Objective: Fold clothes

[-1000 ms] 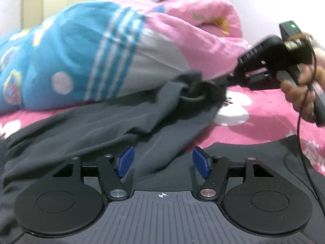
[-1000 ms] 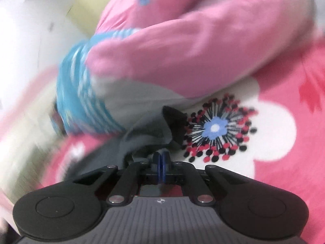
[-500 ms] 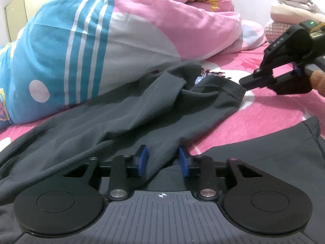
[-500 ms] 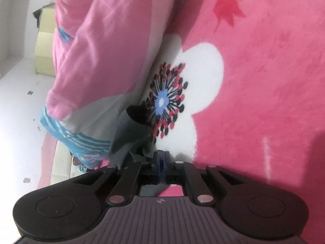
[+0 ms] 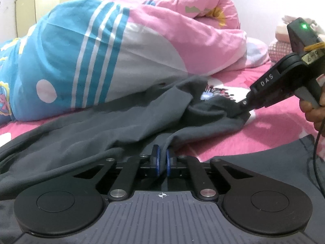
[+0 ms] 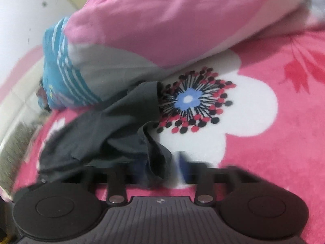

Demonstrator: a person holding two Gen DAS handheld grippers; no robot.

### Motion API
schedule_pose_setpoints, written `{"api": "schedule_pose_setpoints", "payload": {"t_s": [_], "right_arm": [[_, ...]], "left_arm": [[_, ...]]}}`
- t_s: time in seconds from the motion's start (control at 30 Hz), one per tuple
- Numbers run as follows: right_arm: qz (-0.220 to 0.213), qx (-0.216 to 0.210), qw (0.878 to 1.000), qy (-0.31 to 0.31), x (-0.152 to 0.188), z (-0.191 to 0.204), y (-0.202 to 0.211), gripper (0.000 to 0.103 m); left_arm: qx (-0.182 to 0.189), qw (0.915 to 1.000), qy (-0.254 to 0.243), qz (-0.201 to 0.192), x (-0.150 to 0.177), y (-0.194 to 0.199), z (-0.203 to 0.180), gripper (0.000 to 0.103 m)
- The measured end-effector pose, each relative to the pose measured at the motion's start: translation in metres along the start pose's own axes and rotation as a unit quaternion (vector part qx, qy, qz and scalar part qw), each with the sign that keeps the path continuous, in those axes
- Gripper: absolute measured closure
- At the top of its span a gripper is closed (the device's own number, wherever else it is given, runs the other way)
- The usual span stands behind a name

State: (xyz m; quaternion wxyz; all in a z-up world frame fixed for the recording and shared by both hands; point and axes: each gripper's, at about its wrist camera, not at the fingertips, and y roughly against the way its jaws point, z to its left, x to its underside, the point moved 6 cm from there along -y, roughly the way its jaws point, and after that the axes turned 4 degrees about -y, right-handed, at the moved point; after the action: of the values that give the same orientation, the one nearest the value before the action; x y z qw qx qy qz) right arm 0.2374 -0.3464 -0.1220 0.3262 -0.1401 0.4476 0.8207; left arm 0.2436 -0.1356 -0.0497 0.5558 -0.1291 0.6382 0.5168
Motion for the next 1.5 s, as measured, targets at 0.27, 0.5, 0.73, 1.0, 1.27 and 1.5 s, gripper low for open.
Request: {"api": "schedule_pose_setpoints", "payload": {"t_s": [0.27,0.5,0.73,1.0,1.27,1.5], "right_arm": [[-0.004,-0.056,0.993,-0.105,0.014,-0.004,0.047,0.102],[0.010,-0.051,0.984,-0.170,0.036,-0.026,0.049,0.102],[0.004,-0.059,0.986,-0.156,0.033,-0.023,0.057,0.101],[-0.001,-0.007,0.994,-0.112,0.022,-0.024,0.069,0.087],[-0.033,-0.008,0.999,-0.033,-0.046,-0.002,0.010,0.064],[-0.013,-0.002,0.999,-0.030,-0.090,0.000,-0.068,0.063]], "left_arm": [[0.036,0.9993,-0.005,-0.005,0.002,0.025,0.004,0.099],[0.066,0.9978,0.000,0.010,0.006,0.030,-0.001,0.091],[0.081,0.9952,0.054,-0.002,-0.005,0.023,0.002,0.083],[0.067,0.9942,0.060,0.060,0.011,-0.012,-0.002,0.081],[0.082,0.9911,0.087,0.059,0.020,-0.013,0.002,0.081],[0.100,0.9873,0.111,0.053,0.026,-0.015,0.006,0.081]]}}
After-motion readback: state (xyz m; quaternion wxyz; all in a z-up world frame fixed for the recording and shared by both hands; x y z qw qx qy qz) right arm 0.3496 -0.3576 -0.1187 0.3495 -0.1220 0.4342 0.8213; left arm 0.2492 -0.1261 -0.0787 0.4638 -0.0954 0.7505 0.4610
